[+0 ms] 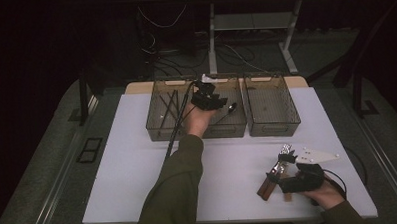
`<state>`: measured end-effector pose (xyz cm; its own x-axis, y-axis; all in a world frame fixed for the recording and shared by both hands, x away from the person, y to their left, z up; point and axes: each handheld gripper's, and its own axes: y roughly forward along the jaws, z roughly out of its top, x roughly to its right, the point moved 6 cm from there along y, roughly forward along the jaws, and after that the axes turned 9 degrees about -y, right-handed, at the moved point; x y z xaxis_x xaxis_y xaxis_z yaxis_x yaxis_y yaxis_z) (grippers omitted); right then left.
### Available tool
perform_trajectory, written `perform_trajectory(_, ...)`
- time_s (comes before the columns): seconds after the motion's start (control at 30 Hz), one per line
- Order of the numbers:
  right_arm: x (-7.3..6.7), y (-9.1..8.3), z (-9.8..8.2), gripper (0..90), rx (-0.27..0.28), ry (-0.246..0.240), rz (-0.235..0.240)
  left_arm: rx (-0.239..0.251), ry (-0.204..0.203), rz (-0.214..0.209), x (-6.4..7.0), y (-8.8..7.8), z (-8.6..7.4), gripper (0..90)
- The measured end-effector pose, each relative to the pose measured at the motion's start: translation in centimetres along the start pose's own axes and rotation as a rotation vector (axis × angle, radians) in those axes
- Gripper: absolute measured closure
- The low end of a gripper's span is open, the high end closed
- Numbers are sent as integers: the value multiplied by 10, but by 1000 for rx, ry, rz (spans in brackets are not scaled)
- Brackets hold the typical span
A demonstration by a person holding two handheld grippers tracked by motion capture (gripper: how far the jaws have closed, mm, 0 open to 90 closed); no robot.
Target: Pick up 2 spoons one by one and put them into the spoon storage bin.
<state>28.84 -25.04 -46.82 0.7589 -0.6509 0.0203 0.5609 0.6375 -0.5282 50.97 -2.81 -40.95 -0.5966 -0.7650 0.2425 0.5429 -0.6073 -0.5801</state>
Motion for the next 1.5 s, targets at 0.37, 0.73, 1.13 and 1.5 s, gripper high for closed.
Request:
perform_trajectory(0.37,0,1,-1,119,-7,-3,-2,49,32,-55,9,-30,-6,390)
perform_trajectory(0.73,2,2,-3,119,-18,2,-7,23,94,-152,15,-74,-33,259)
perform_trajectory(1.13,2,3,-4,119,-27,15,-11,1,100,-177,13,-114,-86,67)
perform_trajectory(1.5,3,3,-5,119,-34,20,-12,9,99,-184,9,-142,-141,0)
